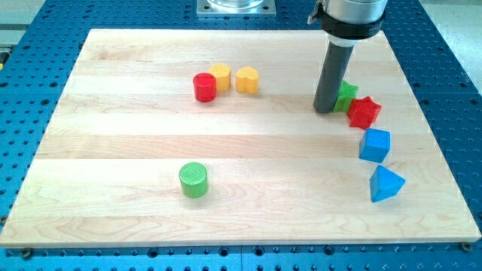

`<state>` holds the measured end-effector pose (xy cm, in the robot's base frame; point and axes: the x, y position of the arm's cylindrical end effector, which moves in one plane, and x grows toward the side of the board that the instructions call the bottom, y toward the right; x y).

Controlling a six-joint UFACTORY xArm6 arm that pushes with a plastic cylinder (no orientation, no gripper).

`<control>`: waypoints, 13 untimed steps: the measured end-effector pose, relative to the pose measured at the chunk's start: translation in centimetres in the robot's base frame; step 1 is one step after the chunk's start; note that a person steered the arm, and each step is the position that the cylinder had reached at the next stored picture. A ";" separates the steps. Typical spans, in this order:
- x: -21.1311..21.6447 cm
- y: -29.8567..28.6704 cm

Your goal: Move the green star above the red star

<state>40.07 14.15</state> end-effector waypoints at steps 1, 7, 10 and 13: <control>-1.8 1.3; 2.4 14.9; -2.2 10.8; -3.4 7.9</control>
<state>36.63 22.03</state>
